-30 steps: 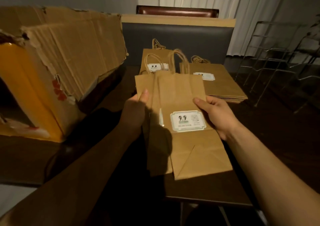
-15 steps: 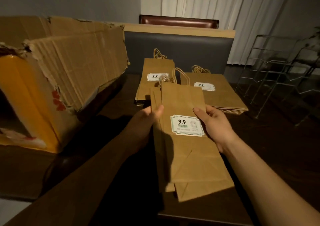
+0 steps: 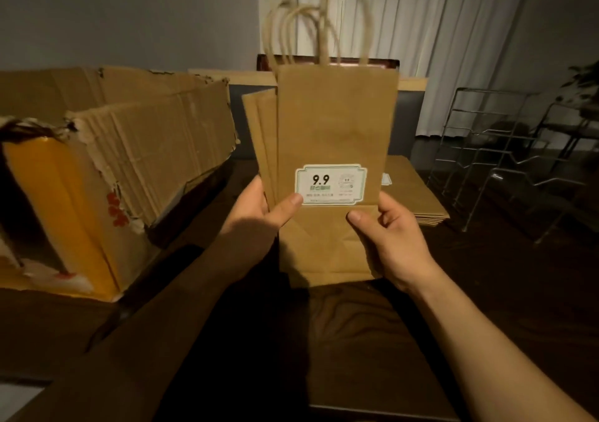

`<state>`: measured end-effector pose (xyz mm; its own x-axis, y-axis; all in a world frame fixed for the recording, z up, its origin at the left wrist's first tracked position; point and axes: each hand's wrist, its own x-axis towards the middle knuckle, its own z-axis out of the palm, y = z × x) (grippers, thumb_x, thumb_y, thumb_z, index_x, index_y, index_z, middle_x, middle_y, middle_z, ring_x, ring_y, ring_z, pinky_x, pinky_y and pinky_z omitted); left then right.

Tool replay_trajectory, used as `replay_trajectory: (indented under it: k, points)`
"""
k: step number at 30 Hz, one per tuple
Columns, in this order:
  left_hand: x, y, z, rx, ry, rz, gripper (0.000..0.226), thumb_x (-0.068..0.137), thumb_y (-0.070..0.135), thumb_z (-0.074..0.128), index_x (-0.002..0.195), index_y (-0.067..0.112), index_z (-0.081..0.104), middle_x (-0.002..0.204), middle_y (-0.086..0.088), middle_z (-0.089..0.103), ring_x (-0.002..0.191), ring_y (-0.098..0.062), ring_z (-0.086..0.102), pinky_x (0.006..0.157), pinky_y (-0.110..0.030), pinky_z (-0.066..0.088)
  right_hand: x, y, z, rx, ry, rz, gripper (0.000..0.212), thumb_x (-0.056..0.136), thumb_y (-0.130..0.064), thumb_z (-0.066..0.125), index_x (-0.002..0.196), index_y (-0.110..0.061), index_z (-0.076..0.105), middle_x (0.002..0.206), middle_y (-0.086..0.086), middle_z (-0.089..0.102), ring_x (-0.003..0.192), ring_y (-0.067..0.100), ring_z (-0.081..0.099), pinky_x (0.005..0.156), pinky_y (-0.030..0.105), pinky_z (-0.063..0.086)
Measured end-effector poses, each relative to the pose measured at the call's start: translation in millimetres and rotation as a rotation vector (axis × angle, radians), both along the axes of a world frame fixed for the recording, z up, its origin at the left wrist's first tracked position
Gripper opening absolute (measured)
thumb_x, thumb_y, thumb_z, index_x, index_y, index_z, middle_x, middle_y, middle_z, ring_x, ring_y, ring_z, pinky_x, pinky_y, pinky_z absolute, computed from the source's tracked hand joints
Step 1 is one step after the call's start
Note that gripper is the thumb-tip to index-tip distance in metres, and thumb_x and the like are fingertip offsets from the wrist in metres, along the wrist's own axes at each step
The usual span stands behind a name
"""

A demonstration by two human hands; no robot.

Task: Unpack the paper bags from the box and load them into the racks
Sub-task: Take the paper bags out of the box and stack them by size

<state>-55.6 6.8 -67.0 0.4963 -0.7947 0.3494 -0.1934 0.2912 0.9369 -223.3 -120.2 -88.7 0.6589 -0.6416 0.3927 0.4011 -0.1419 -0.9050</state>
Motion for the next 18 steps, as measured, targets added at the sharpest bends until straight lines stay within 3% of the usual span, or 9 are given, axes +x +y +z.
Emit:
replay_trajectory:
  k: [2,5,8,10,14,18]
  points:
    - [-3,2,-12,0.06,0.013,0.01,0.033,0.094,0.013,0.064,0.12,0.032,0.055,0.124,0.006,0.068,0.118,-0.009,0.063,0.105,-0.037,0.049,1,0,-2,-0.041,0.02,-0.039,0.036,0.088,-0.001,0.061,0.122,-0.013,0.061,0.117,0.003,0.073,0.112,0.02,0.067,0.091,0.028,0.055]
    - [-7,8,-40,0.222,-0.155,0.018,0.051,0.09,-0.002,0.065,0.122,0.034,0.049,0.123,0.012,0.064,0.115,-0.001,0.061,0.107,-0.037,0.047,2,3,-11,-0.056,0.174,-0.015,0.043,0.091,0.005,0.06,0.124,-0.021,0.057,0.119,-0.004,0.072,0.116,0.013,0.065,0.097,0.026,0.052]
    - [-10,6,-48,0.213,-0.214,0.05,0.062,0.086,-0.008,0.066,0.127,0.03,0.042,0.116,0.019,0.06,0.1,0.017,0.058,0.09,-0.011,0.049,4,9,-16,-0.024,0.232,-0.029,0.051,0.09,0.011,0.059,0.121,-0.03,0.055,0.115,-0.009,0.073,0.112,0.006,0.066,0.092,0.021,0.052]
    - [-12,2,-50,0.185,-0.146,0.051,0.06,0.087,-0.006,0.066,0.131,0.026,0.04,0.116,0.015,0.062,0.097,0.016,0.061,0.079,-0.006,0.048,5,10,-17,-0.011,0.232,-0.028,0.053,0.091,0.012,0.057,0.124,-0.029,0.055,0.119,-0.005,0.072,0.116,0.009,0.065,0.097,0.025,0.051]
    - [-14,0,-48,0.162,-0.167,0.107,0.061,0.088,-0.004,0.065,0.129,0.031,0.038,0.116,0.013,0.062,0.099,0.015,0.061,0.082,-0.007,0.049,7,8,-18,0.005,0.206,-0.052,0.055,0.092,0.011,0.056,0.129,-0.029,0.052,0.125,-0.004,0.069,0.121,0.012,0.062,0.108,0.039,0.046]
    - [-2,-4,-24,0.113,-0.217,0.104,0.066,0.085,-0.006,0.062,0.121,0.045,0.044,0.119,0.007,0.067,0.111,-0.006,0.064,0.095,-0.027,0.051,11,5,-16,0.017,0.158,-0.083,0.064,0.093,0.001,0.061,0.143,-0.035,0.043,0.131,-0.01,0.064,0.124,0.009,0.058,0.106,0.041,0.048]
